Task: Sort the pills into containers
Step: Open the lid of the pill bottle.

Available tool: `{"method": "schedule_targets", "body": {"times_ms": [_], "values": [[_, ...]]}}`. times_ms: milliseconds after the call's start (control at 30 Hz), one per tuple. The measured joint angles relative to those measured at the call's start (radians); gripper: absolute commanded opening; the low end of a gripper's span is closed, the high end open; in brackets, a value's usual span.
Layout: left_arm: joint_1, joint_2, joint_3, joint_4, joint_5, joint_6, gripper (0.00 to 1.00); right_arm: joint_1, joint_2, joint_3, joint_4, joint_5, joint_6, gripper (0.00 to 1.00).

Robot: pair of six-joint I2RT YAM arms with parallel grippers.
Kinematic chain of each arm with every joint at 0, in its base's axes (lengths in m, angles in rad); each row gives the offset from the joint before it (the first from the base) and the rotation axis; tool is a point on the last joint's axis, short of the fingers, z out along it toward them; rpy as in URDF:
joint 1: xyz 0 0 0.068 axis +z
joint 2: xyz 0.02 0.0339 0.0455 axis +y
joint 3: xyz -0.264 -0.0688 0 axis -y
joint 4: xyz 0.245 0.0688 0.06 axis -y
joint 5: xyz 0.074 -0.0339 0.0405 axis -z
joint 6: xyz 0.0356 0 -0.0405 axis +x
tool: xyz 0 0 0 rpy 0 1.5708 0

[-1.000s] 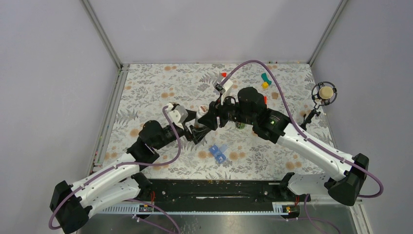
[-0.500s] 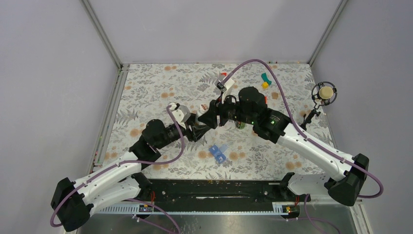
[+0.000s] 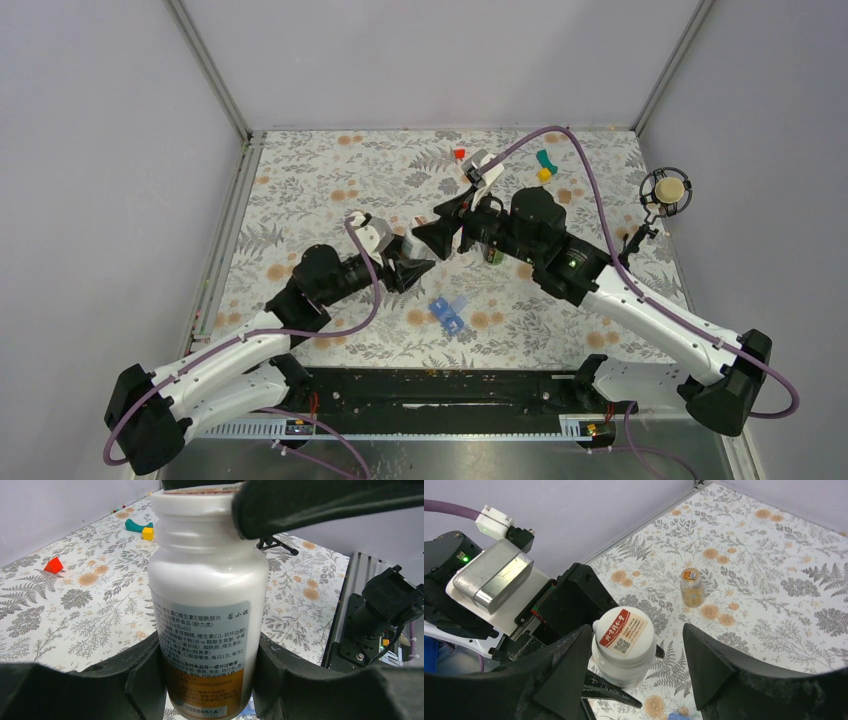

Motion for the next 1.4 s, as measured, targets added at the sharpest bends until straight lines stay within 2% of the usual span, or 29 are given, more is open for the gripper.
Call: {"method": "schedule_targets", "body": {"times_ms": [233,300,367,400,533,733,1033,1267,1333,1400], "values": [[0.000,0.000,0.000,0.000,0.011,0.000,0.00,0.000,0.037,0.013,0.021,-0.013,-0.035,0.78],[0.000,0.000,0.000,0.000,0.014,0.000,0.00,0.000,0.048,0.014,0.021,-0.024,-0.040,0.67],[0.000,0.000,0.000,-0.003,0.017,0.000,0.00,0.000,0.058,0.015,0.023,-0.039,-0.041,0.47],[0.000,0.000,0.000,-0.008,0.016,-0.001,0.00,0.000,0.062,0.017,0.025,-0.055,-0.036,0.40],[0.004,-0.001,0.000,-0.003,0.020,0.000,0.00,0.000,0.065,0.019,0.041,-0.083,-0.018,0.34],[0.005,-0.002,-0.005,0.011,0.021,0.000,0.00,-0.005,0.068,0.024,0.041,-0.091,0.030,0.21],[0.007,-0.001,-0.029,0.091,0.025,0.033,0.00,-0.027,0.084,0.067,0.034,-0.131,0.261,0.08],[0.006,-0.003,-0.038,0.114,0.032,0.043,0.00,-0.042,0.084,0.072,0.020,-0.139,0.390,0.08],[0.006,-0.005,-0.040,0.117,0.032,0.045,0.00,-0.050,0.084,0.072,0.021,-0.145,0.433,0.12],[0.006,-0.010,-0.046,0.124,0.032,0.045,0.00,-0.064,0.084,0.072,0.020,-0.162,0.492,0.20]]}}
